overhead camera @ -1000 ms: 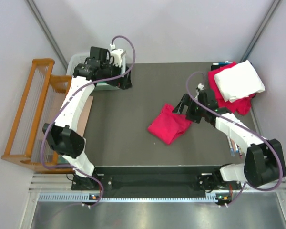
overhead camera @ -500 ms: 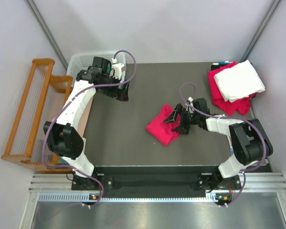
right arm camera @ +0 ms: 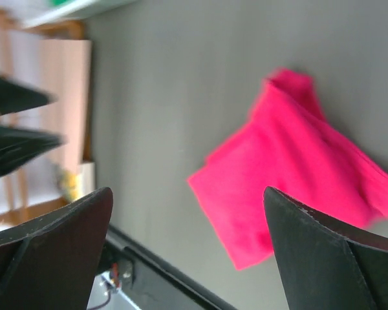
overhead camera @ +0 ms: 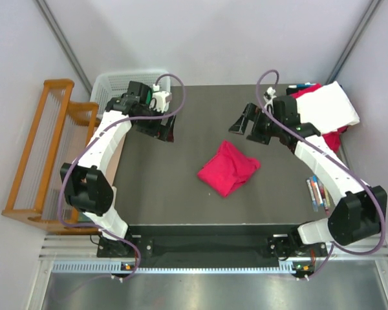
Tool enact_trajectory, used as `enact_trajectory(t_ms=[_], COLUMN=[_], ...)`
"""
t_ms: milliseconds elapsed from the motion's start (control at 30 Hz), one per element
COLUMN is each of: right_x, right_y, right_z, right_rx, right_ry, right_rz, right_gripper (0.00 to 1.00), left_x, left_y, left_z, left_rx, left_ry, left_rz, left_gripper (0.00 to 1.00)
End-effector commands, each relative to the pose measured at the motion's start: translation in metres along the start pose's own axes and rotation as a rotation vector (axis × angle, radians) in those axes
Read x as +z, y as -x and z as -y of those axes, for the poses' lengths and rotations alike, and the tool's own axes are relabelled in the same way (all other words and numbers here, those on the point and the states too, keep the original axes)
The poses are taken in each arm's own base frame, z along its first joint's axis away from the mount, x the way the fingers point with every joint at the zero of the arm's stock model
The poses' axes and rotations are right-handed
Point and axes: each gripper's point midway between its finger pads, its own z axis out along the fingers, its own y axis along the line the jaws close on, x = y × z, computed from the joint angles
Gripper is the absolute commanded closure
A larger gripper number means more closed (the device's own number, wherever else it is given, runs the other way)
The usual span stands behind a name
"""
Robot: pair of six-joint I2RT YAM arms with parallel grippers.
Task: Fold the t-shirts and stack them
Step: Fold the tshirt
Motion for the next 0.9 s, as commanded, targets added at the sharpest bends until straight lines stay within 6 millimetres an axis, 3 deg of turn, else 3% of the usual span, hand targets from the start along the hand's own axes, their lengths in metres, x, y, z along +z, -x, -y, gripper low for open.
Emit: enact_trajectory(t_ms=[0, 33, 100, 133, 200, 233, 567, 700, 800, 833, 867], right_x=[-0.006, 0.002, 0.011, 0.018, 0.025, 0.033, 0.090, 0.091, 0.074, 0.065, 0.061], right_y=[-0.026, -0.052, -0.061, -0.087, -0.094, -0.111, -0.167, -0.165, -0.130, -0.107, -0.097], right_z=[-0.048, -0.052, -0.066, -0.059, -0.064, -0.053, 0.038, 0.038, 0.000, -0.021, -0.028], right_rx=[-0.039, -0.020, 0.016, 0.047, 0.080, 0.112, 0.208, 0.188, 0.139, 0.113, 0.101], right_ry=[0.184, 0.244, 0.346, 0.369, 0.429, 0.430, 0.152, 0.130, 0.221, 0.278, 0.293], right_rz=[-0.128, -0.213, -0.224, -0.298, -0.306, -0.354, -0.477, -0.497, -0.443, -0.399, -0.380], right_gripper=[0.00, 0.00, 0.00, 0.00, 0.00, 0.00, 0.00, 0.00, 0.00, 0.00, 0.00], left_x=[-0.017, -0.019, -0.020, -0.021, -0.021, -0.022, -0.022, -0.023, -0.023, -0.023, -0.023], left_y=[0.010, 0.010, 0.011, 0.011, 0.012, 0.012, 0.010, 0.007, 0.007, 0.008, 0.008], left_z=[0.001, 0.001, 0.000, 0.000, -0.002, -0.002, -0.004, -0.006, -0.007, -0.007, -0.007], left_rx=[0.030, 0.028, 0.030, 0.031, 0.030, 0.031, 0.030, 0.033, 0.035, 0.037, 0.035], left_ry=[0.029, 0.031, 0.036, 0.041, 0.050, 0.051, 0.065, 0.071, 0.077, 0.079, 0.079], left_rz=[0.063, 0.066, 0.068, 0.070, 0.069, 0.070, 0.064, 0.053, 0.052, 0.054, 0.053], left_gripper=[0.01, 0.01, 0.01, 0.01, 0.01, 0.01, 0.01, 0.01, 0.01, 0.01, 0.01])
